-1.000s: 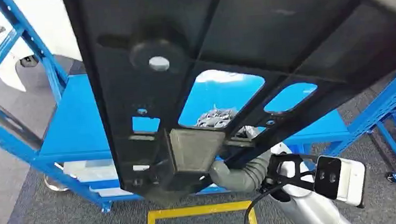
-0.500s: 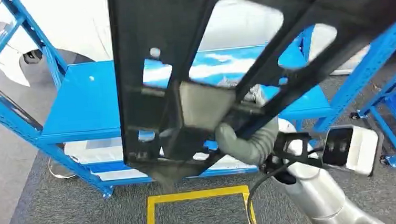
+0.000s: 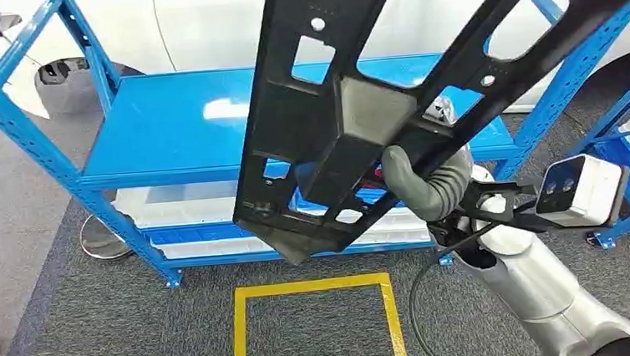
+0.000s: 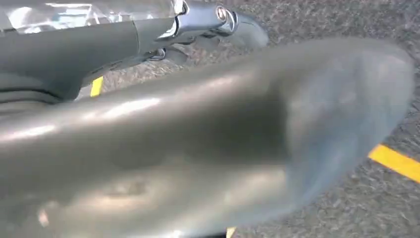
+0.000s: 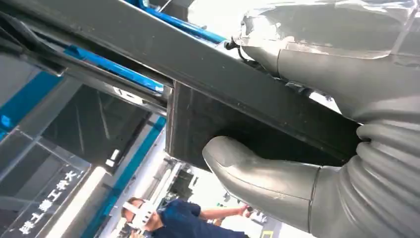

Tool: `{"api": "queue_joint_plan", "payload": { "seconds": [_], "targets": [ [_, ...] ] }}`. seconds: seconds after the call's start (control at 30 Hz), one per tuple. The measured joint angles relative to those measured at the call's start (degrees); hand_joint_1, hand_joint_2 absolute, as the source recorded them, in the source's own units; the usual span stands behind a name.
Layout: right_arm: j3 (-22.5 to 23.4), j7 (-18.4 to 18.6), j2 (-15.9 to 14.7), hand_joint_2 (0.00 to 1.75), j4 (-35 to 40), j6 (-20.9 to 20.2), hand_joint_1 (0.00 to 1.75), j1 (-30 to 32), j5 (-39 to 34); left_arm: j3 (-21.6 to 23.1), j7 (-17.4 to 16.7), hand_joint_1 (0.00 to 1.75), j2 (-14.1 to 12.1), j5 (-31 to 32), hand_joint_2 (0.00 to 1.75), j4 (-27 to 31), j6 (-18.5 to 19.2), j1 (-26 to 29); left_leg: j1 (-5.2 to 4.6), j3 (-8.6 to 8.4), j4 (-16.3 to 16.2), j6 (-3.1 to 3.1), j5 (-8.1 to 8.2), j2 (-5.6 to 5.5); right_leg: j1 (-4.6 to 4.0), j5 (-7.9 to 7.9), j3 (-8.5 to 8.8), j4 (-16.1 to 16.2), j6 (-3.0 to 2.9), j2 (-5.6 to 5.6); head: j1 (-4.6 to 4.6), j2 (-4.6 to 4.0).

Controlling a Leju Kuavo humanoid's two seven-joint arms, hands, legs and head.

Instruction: Take the parts from the cabinet and place them on the table.

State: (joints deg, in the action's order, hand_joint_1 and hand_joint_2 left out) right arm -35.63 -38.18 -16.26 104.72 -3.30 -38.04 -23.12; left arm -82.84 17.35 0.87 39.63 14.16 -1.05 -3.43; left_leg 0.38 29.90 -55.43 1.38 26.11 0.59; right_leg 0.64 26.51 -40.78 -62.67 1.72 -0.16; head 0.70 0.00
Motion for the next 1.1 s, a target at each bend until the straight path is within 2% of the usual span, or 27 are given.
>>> {"api": "queue_joint_plan", "payload": {
  "seconds": [0.03, 0.07, 0.1, 0.13, 0.17, 0.2, 0.23, 0.27, 0.3, 0.33, 0.4, 0.43, 0.47, 0.5, 0.57, 0.6, 0.63, 0.67, 0.73, 0.77, 0.8, 0.9, 0.93, 0.97, 1.0, 1.07, 1.1],
  "targets": [
    [-0.1, -0.1, 0.0, 1.75, 0.0, 0.3, 1.75, 0.3, 0.4, 0.0, 0.0, 0.00, 0.0, 0.0, 0.00, 0.0, 0.3, 0.0, -0.07, 0.89, -0.1, 0.09, -0.67, 0.00, 0.09, 3.34, -1.11, -4.4, 0.19, 0.02, 0.02, 0.00],
    [-0.3, -0.3, 0.0, 1.75, 0.0, 0.3, 1.75, 0.9, 0.9, 0.0, 0.1, 0.00, 0.0, 0.1, 0.00, 0.0, 0.6, 0.0, -0.14, 1.78, -0.1, 0.12, -1.34, -0.01, 0.14, 5.60, -1.98, -9.1, 0.35, 0.01, 0.07, 0.02],
    [-0.3, -0.5, 0.0, 1.75, 0.0, 0.3, 1.75, 1.6, 1.7, 0.0, 0.3, 0.00, 0.0, 0.2, 0.00, 0.0, 0.7, 0.0, -0.16, 2.62, -0.2, 0.10, -1.96, -0.01, 0.14, 6.01, -2.27, -12.3, 0.44, 0.02, 0.02, 0.00],
    [-0.3, -0.8, 0.0, 1.75, 0.0, 0.0, 1.75, 2.5, 2.6, 0.0, 0.5, 0.00, 0.0, 0.3, 0.00, 0.0, 0.8, 0.0, -0.16, 3.49, -0.3, 0.06, -2.45, -0.01, 0.14, 4.84, -1.60, -13.2, 0.48, 0.02, 0.02, 0.00],
    [-0.3, -1.0, 0.0, 1.75, 0.1, -0.5, 1.75, 3.4, 3.6, 0.0, 0.6, 0.00, 0.0, 0.4, 0.00, 0.0, 0.9, 0.0, -0.16, 4.35, -0.6, -0.03, -2.95, -0.03, 0.15, 2.84, 0.40, -11.6, 0.43, 0.01, 0.02, 0.00],
    [0.0, -1.1, 0.1, 1.75, 0.5, -1.6, 1.75, 4.6, 5.0, 0.0, 0.8, 0.00, 0.0, 0.3, 0.00, 0.0, 1.0, 0.0, -0.17, 5.22, -0.8, -0.19, -3.28, -0.14, 0.13, 0.74, 3.72, -7.6, 0.21, 0.01, 0.02, 0.00],
    [0.2, -1.2, 0.3, 1.75, 1.0, -2.8, 1.75, 5.6, 6.5, 0.0, 0.9, 0.00, 0.0, 0.1, 0.00, 0.0, 1.0, 0.0, -0.18, 5.89, -1.1, -0.39, -3.65, -0.18, 0.10, 0.00, 7.32, -2.9, -0.09, 0.00, 0.00, 0.00],
    [0.5, -1.4, 0.6, 1.75, 1.7, -4.1, 1.75, 6.7, 8.0, 0.0, 1.0, 0.00, 0.1, 0.0, 0.00, 0.0, 1.2, 0.0, -0.25, 6.39, -1.5, -0.63, -3.91, -0.20, -0.06, 1.94, 11.52, 2.4, -0.62, -0.05, 0.05, 0.02],
    [0.9, -1.4, 1.2, 1.75, 2.3, -5.0, 1.75, 8.0, 9.0, 0.0, 1.0, 0.00, 0.2, -0.1, 0.00, 0.0, 1.4, 0.1, -0.43, 6.74, -1.9, -0.91, -4.08, -0.24, -0.39, 3.65, 13.55, 6.4, -0.99, -0.03, 0.07, 0.00],
    [1.3, -1.5, 1.8, 1.75, 2.8, -5.6, 1.75, 9.3, 9.8, -0.1, 1.0, 0.00, 0.2, -0.2, 0.00, 0.0, 1.5, 0.1, -0.41, 6.64, -1.8, -1.39, -4.52, -0.19, -0.55, 3.45, 13.06, 6.0, -1.27, -0.08, 0.20, 0.00],
    [2.0, -1.6, 3.0, 1.75, 3.6, -8.0, 1.75, 11.2, 11.6, -0.2, 1.3, 0.00, 0.2, -0.5, 0.00, 0.0, 1.9, 0.1, -0.26, 6.67, -1.6, -2.09, -5.16, -0.18, -0.76, 3.03, 12.74, 6.0, -2.11, -0.05, -0.26, 0.00],
    [2.6, -1.6, 3.6, 1.75, 3.9, -9.2, 1.75, 12.2, 12.5, -0.3, 1.5, 0.00, 0.2, -0.6, 0.00, 0.0, 2.2, 0.2, -0.23, 6.88, -1.8, -2.39, -5.13, -0.28, -0.20, 2.28, 12.71, 6.5, -2.65, -0.27, -0.26, 0.00],
    [3.0, -1.6, 4.5, 1.75, 4.1, -10.1, 1.75, 12.9, 13.0, -0.4, 1.6, 0.00, 0.3, -0.6, 0.00, 0.0, 2.4, 0.2, -0.07, 7.40, -3.2, -2.67, -3.18, -0.28, -0.23, 1.84, 12.37, 6.5, -3.13, -0.34, -0.26, 0.00],
    [3.6, -1.6, 5.4, 1.75, 4.3, -10.9, 1.75, 13.5, 13.6, -0.4, 1.6, 0.00, 0.4, -0.6, 0.00, 0.0, 2.6, 0.4, 0.01, 8.66, -6.6, -2.91, -0.04, -0.29, -0.24, 1.51, 11.93, 6.5, -3.43, -0.35, 0.13, 0.02],
    [4.3, -1.6, 6.6, 1.75, 4.6, -12.3, 1.75, 14.8, 14.2, -0.6, 1.5, 0.00, 0.3, -0.7, 0.00, 0.0, 2.6, 0.4, 0.18, 11.81, -15.7, -3.42, 4.93, -0.29, -0.39, 0.90, 11.14, 6.4, -3.51, -0.36, 0.04, 0.00],
    [4.7, -1.6, 7.1, 1.75, 4.7, -12.6, 1.75, 15.3, 14.4, -0.8, 1.3, 0.00, 0.3, -0.7, 0.00, 0.0, 2.4, 0.4, 0.24, 12.73, -19.0, -3.59, 5.94, -0.29, -0.42, 0.69, 10.75, 6.3, -3.44, -0.35, 0.04, 0.00],
    [5.0, -1.6, 7.6, 1.75, 4.7, -12.9, 1.75, 16.0, 14.5, -1.0, 1.0, 0.00, 0.3, -0.9, 0.00, 0.0, 2.3, 0.5, 0.32, 12.52, -20.0, -3.70, 5.73, -0.28, -0.42, 0.51, 10.34, 6.1, -3.35, -0.35, 0.04, 0.00],
    [5.3, -1.6, 8.0, 1.75, 4.8, -13.2, 1.75, 16.3, 14.5, -1.1, 0.8, 0.00, 0.3, -0.8, 0.00, 0.0, 2.0, 0.6, 0.38, 10.75, -17.8, -3.72, 4.32, -0.28, -0.38, 0.40, 10.04, 5.9, -3.24, -0.32, 0.07, 0.00],
    [5.9, -1.6, 8.5, 1.75, 4.8, -13.3, 1.75, 16.6, 14.9, -1.2, -0.9, 0.00, 0.3, -0.1, 0.00, 0.0, 0.0, 0.6, 0.48, 4.02, -7.4, -3.46, 0.35, -0.67, -0.31, 0.29, 9.71, 5.4, -2.99, 0.23, 0.07, 0.00],
    [6.1, -1.6, 8.8, 1.75, 4.8, -13.3, 1.75, 16.6, 15.0, -1.2, -1.6, 0.00, 0.2, 0.3, 0.00, 0.0, -1.0, 0.7, 0.59, 1.37, -2.5, -3.11, 0.53, -2.15, -0.27, 0.25, 9.57, 5.3, -2.84, 0.27, 0.04, 0.00],
    [6.4, -1.6, 9.0, 1.75, 4.8, -13.2, 1.75, 16.7, 15.1, -1.2, -2.2, 0.00, 0.2, 0.8, 0.00, 0.0, -1.7, 0.7, 0.51, 0.75, -2.2, -2.91, 0.49, -2.80, -0.40, 0.04, 9.17, 5.3, -2.39, 0.51, -0.02, 0.02],
    [6.7, -1.6, 9.4, 1.75, 4.7, -12.9, 1.75, 16.9, 15.5, -1.2, -3.5, 0.00, 0.2, 2.0, 0.00, 0.0, -3.7, 0.9, 0.11, 1.31, -1.9, -2.12, 0.46, -2.01, -0.26, -0.52, 8.87, 5.4, -1.38, 1.28, 0.13, 0.00],
    [6.7, -1.6, 9.5, 1.75, 4.8, -12.9, 1.75, 16.9, 15.5, -1.1, -3.8, 0.00, 0.2, 2.5, 0.00, 0.0, -4.4, 0.8, 0.65, 1.23, -1.2, -1.48, 0.00, -1.70, -0.54, -0.46, 8.72, 5.3, -0.96, 1.48, 0.20, 0.00],
    [6.9, -1.6, 9.5, 1.75, 4.8, -12.8, 1.75, 16.9, 15.4, -0.9, -4.0, 0.00, 0.2, 2.9, 0.00, 0.0, -4.8, 0.6, 0.68, 1.21, -0.9, -1.14, -0.30, -1.06, -0.29, 0.42, 8.34, 4.3, -0.74, 1.13, 0.13, 0.00],
    [7.1, -1.6, 9.5, 1.75, 4.8, -12.6, 1.75, 16.9, 15.3, -0.7, -4.1, 0.00, 0.2, 3.2, 0.00, 0.0, -5.1, 0.5, 0.68, 1.42, -0.9, -0.75, -0.43, -0.78, -0.26, 2.55, 6.90, 1.3, -0.62, 0.82, -0.04, 0.00],
    [7.5, -1.6, 9.4, 1.75, 4.7, -12.2, 1.75, 17.1, 14.9, -0.5, -3.9, 0.00, 0.2, 3.8, 0.00, 0.0, -5.9, 0.5, 0.53, 1.85, -1.0, -0.55, -0.56, -0.03, -0.17, 7.09, 2.44, -8.1, -0.30, 0.80, -0.02, 0.00],
    [7.7, -1.6, 9.4, 1.75, 4.6, -12.2, 1.75, 17.2, 14.5, -0.2, -3.4, 0.00, 0.2, 4.1, 0.00, 0.0, -6.6, 0.5, 0.44, 2.08, -1.1, -0.50, -0.62, 0.33, -0.13, 8.25, 0.65, -11.8, -0.15, 0.79, -0.02, 0.00]
  ]
}}
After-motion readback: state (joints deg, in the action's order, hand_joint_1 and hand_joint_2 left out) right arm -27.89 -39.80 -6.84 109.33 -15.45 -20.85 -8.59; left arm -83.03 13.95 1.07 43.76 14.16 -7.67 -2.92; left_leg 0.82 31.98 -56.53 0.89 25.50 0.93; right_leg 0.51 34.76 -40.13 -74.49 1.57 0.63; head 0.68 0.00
